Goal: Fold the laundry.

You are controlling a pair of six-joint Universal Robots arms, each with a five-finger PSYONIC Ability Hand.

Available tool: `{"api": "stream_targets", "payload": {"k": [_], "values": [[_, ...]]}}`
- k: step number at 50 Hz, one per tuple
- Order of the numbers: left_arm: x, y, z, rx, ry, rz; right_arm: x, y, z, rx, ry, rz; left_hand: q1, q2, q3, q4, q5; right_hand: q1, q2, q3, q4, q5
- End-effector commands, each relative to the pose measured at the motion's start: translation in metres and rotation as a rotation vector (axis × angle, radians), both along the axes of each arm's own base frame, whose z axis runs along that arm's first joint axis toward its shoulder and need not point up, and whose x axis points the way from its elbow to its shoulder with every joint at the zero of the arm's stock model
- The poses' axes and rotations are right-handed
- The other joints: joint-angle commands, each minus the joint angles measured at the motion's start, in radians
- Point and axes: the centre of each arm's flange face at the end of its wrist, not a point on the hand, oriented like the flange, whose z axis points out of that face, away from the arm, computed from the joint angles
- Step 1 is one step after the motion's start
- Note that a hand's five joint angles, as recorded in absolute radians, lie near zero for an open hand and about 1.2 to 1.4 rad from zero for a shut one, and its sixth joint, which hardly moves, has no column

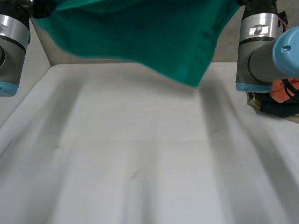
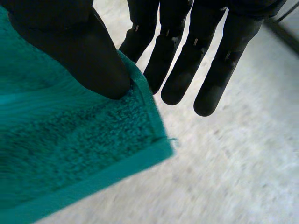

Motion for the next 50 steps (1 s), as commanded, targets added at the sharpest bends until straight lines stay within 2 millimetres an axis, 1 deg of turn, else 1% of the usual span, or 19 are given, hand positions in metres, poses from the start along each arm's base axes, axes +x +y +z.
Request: {"api": "stream_targets", "payload": {"k": [1,4,5,6,9,10,13,14,16,18,21,23,27,28,29,34,36,41,50], "values": [[-0.006,0.017,-0.033,0.062,-0.001,-0.044,0.005,0.011,-0.021,0.097,0.032,0.08,0.242,0.2,0.207,0.197,0.262,0.26,0.213,0.206,0.197,0.198],[-0.008,0.019,-0.057,0.135,-0.016,-0.044,0.01,0.015,-0.046,0.193,0.101,0.121,0.242,0.2,0.207,0.197,0.262,0.26,0.213,0.206,0.197,0.198],[-0.008,0.021,-0.074,0.184,-0.029,-0.039,0.011,0.017,-0.053,0.219,0.12,0.132,0.242,0.2,0.207,0.197,0.262,0.26,0.213,0.206,0.197,0.198],[-0.008,0.022,-0.083,0.209,-0.035,-0.037,0.011,0.02,-0.069,0.274,0.154,0.145,0.242,0.2,0.207,0.197,0.262,0.26,0.213,0.206,0.197,0.198],[-0.007,0.028,-0.119,0.311,-0.067,-0.026,0.01,0.024,-0.095,0.361,0.207,0.155,0.242,0.2,0.207,0.197,0.262,0.26,0.213,0.206,0.197,0.198],[-0.007,0.03,-0.128,0.336,-0.077,-0.024,0.008,0.028,-0.114,0.428,0.246,0.159,0.242,0.2,0.207,0.197,0.262,0.26,0.213,0.206,0.197,0.198],[-0.005,0.043,-0.164,0.448,-0.118,-0.017,0.004,0.036,-0.145,0.54,0.316,0.159,0.242,0.2,0.207,0.197,0.262,0.26,0.213,0.206,0.197,0.198],[-0.004,0.047,-0.171,0.473,-0.127,-0.018,0.0,0.043,-0.167,0.621,0.364,0.158,0.242,0.2,0.207,0.197,0.262,0.26,0.213,0.206,0.197,0.198],[-0.002,0.059,-0.192,0.561,-0.155,-0.022,-0.004,0.049,-0.185,0.687,0.408,0.156,0.242,0.2,0.207,0.197,0.262,0.26,0.213,0.206,0.197,0.198],[-0.001,0.069,-0.202,0.621,-0.172,-0.025,-0.012,0.058,-0.206,0.776,0.464,0.145,0.058,0.017,0.023,0.013,0.078,0.26,0.213,0.206,0.197,0.198],[0.003,0.087,-0.213,0.729,-0.207,-0.041,-0.02,0.063,-0.219,0.836,0.502,0.133,-0.277,-0.318,-0.312,-0.322,-0.257,0.26,0.213,0.206,0.197,0.198],[0.004,0.095,-0.21,0.761,-0.226,-0.052,-0.029,0.064,-0.223,0.862,0.511,0.115,-0.426,-0.468,-0.462,-0.472,-0.406,0.26,0.213,0.206,0.197,0.198],[0.014,0.106,-0.191,0.798,-0.261,-0.07,-0.039,0.062,-0.217,0.862,0.488,0.101,-0.699,-0.741,-0.735,-0.745,-0.679,0.26,0.213,0.206,0.197,0.198],[0.017,0.11,-0.182,0.8,-0.269,-0.086,-0.039,0.061,-0.216,0.862,0.481,0.103,-0.869,-0.91,-0.904,-0.914,-0.849,0.26,0.213,0.206,0.197,0.198],[0.019,0.111,-0.177,0.798,-0.273,-0.09,-0.041,0.061,-0.214,0.861,0.475,0.103,-0.926,-0.967,-0.961,-0.971,-0.906,0.26,0.213,0.206,0.197,0.198],[0.037,0.106,-0.158,0.765,-0.272,-0.113,-0.045,0.06,-0.205,0.861,0.433,0.112,-0.926,-0.968,-0.961,-0.972,-0.906,0.26,0.213,0.206,0.197,0.198],[0.046,0.1,-0.157,0.753,-0.27,-0.123,-0.046,0.06,-0.204,0.86,0.426,0.114,-0.824,-0.866,-0.859,-0.87,-0.804,0.26,0.213,0.206,0.197,0.198],[0.059,0.093,-0.169,0.765,-0.281,-0.164,-0.047,0.061,-0.203,0.864,0.416,0.116,-0.73,-0.771,-0.765,-0.775,-0.71,0.26,0.213,0.206,0.197,0.198],[0.063,0.082,-0.214,0.743,-0.429,-0.266,-0.043,0.068,-0.208,0.876,0.431,0.125,-0.568,-0.61,-0.603,-0.613,-0.548,0.26,0.213,0.206,0.197,0.198]]}}
